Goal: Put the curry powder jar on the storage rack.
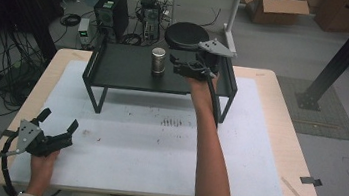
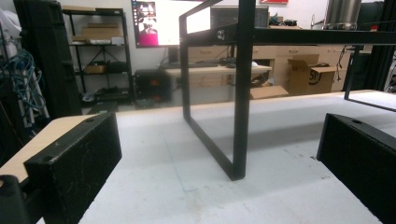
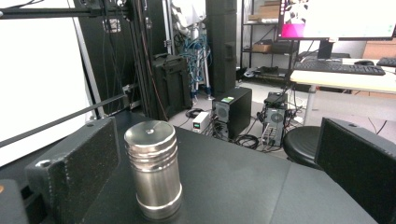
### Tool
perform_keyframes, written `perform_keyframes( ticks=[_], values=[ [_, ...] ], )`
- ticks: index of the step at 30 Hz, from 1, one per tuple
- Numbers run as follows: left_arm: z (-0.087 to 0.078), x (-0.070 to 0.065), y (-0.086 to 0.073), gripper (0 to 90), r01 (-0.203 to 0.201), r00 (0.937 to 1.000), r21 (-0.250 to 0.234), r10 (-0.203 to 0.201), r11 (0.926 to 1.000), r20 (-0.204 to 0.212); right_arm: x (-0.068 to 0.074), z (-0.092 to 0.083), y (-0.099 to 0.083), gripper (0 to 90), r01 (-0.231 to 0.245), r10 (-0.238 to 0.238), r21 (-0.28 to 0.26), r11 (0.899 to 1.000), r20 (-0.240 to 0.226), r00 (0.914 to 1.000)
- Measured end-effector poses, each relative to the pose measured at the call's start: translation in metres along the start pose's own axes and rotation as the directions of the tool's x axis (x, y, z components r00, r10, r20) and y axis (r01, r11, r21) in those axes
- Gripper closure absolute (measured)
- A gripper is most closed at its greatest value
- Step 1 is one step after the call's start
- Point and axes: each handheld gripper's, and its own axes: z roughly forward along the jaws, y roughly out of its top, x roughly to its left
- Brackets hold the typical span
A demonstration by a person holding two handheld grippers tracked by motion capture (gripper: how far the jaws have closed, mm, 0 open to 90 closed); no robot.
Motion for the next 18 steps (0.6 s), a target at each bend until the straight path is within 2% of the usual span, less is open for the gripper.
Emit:
perform_keyframes(
  ticks=[4, 18],
  values=[
    [0.000, 0.000, 0.000, 0.2, 0.001, 1.0000, -0.001, -0.001, 1.0000, 0.000, -0.003, -0.008, -0.001, 0.0, 0.000, 0.000, 0.003, 1.000, 0.006, 1.0000],
    [0.000, 0.000, 0.000, 0.3, -0.001, 1.0000, -0.001, 0.001, 1.0000, 0.000, -0.003, -0.038, -0.004, 0.0, 0.008, -0.007, -0.037, 0.999, 0.004, 1.0000]
  ],
)
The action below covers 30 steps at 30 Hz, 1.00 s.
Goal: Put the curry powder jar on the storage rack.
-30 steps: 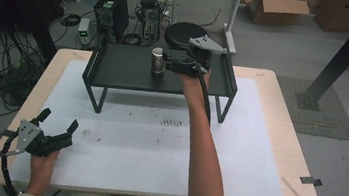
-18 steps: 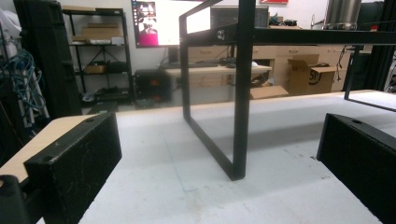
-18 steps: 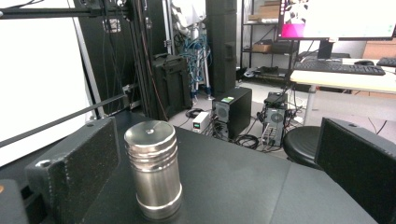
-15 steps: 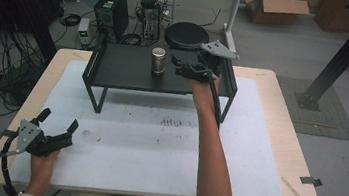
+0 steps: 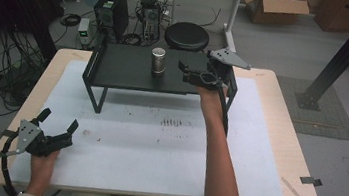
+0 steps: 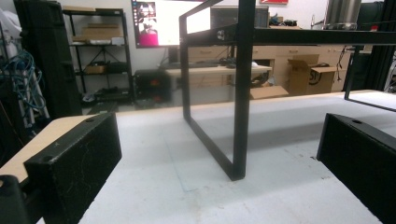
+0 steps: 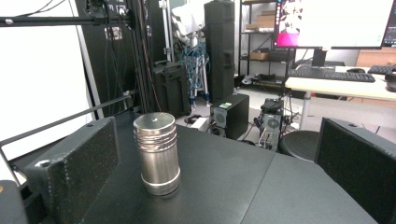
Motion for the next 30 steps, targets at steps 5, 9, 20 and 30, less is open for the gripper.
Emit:
perform_keyframes(
  ticks=[5, 9, 20, 30],
  values=[
    [0.000, 0.000, 0.000, 0.3, 0.000, 1.0000, 0.000, 0.000, 1.0000, 0.000, 0.001, -0.010, -0.004, 0.0, 0.009, -0.009, -0.014, 1.000, -0.002, 1.0000],
    [0.000, 0.000, 0.000, 0.2, 0.001, 1.0000, -0.001, -0.001, 1.0000, 0.001, 0.001, -0.016, -0.009, 0.0, 0.006, -0.006, -0.021, 1.000, 0.001, 1.0000],
    [0.000, 0.000, 0.000, 0.2, 0.002, 1.0000, -0.002, -0.002, 1.0000, 0.001, 0.006, -0.033, -0.021, 0.0, 0.007, -0.008, -0.049, 0.999, -0.015, 0.9999],
    [0.000, 0.000, 0.000, 0.2, 0.000, 1.0000, 0.000, 0.000, 1.0000, 0.001, 0.014, -0.048, -0.030, 0.0, 0.024, -0.027, -0.077, 0.997, -0.030, 0.9992]
  ],
)
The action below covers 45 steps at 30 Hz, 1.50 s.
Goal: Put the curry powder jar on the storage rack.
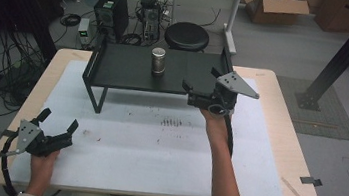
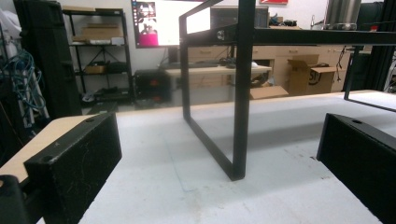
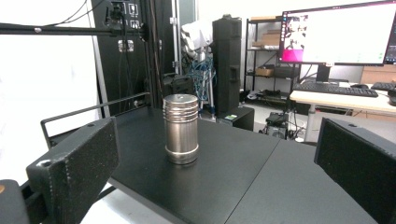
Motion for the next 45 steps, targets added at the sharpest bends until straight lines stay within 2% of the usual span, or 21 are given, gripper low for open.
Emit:
perform_keyframes(
  ticks=[8, 14, 19, 33, 45],
  values=[
    [0.000, 0.000, 0.000, 0.2, -0.001, 1.0000, 0.000, 0.001, 1.0000, 0.000, 0.007, -0.015, -0.009, 0.2, -0.001, 0.001, -0.024, 1.000, -0.014, 0.9999],
    [0.000, 0.000, 0.000, 0.3, -0.001, 1.0000, 0.001, 0.001, 1.0000, 0.000, 0.008, -0.027, -0.021, 0.2, 0.004, -0.004, -0.022, 1.000, -0.006, 1.0000],
    [0.000, 0.000, 0.000, 0.3, -0.001, 1.0000, 0.002, 0.001, 1.0000, 0.000, 0.006, -0.037, -0.033, 0.0, 0.017, -0.017, -0.014, 1.000, 0.026, 0.9995],
    [0.000, 0.000, 0.000, 0.3, -0.002, 1.0000, 0.002, 0.002, 1.0000, 0.000, -0.003, -0.065, -0.066, 0.1, -0.003, 0.006, -0.036, 0.999, 0.075, 0.9971],
    [0.000, 0.000, 0.000, 0.3, -0.002, 1.0000, 0.002, 0.002, 1.0000, 0.000, -0.006, -0.079, -0.087, 0.1, 0.009, -0.006, -0.020, 1.000, 0.127, 0.9919]
  ],
)
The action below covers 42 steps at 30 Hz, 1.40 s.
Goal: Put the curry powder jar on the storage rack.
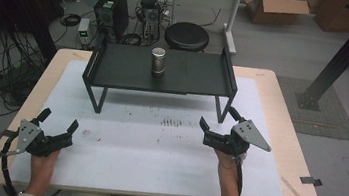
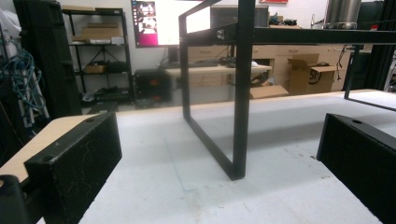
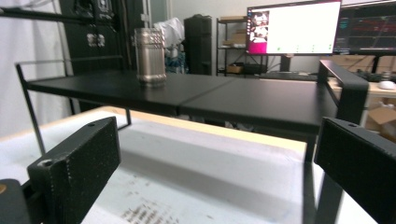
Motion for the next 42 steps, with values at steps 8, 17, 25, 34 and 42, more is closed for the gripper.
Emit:
perform_keyframes(
  ticks=[8, 17, 25, 34, 42],
  values=[
    [0.000, 0.000, 0.000, 0.3, 0.000, 1.0000, 0.000, 0.000, 1.0000, 0.000, 0.000, -0.006, -0.020, 0.1, 0.012, -0.013, 0.026, 1.000, 0.046, 0.9989],
    [0.000, 0.000, 0.000, 0.3, 0.000, 1.0000, -0.001, 0.000, 1.0000, 0.000, -0.001, -0.008, -0.037, 0.1, 0.001, -0.004, 0.037, 0.999, 0.091, 0.9958],
    [0.000, 0.000, 0.000, 0.2, 0.000, 1.0000, -0.001, 0.000, 1.0000, 0.000, 0.000, -0.012, -0.056, 0.3, -0.031, 0.025, 0.045, 0.998, 0.122, 0.9922],
    [0.000, 0.000, 0.000, 0.3, 0.000, 1.0000, -0.001, 0.000, 1.0000, 0.000, 0.002, -0.015, -0.066, 0.2, -0.024, 0.018, 0.047, 0.999, 0.140, 0.9899],
    [0.000, 0.000, 0.000, 0.3, 0.000, 1.0000, -0.001, 0.000, 1.0000, 0.000, 0.005, -0.017, -0.067, 0.2, -0.003, -0.002, 0.033, 0.999, 0.151, 0.9885]
  ],
)
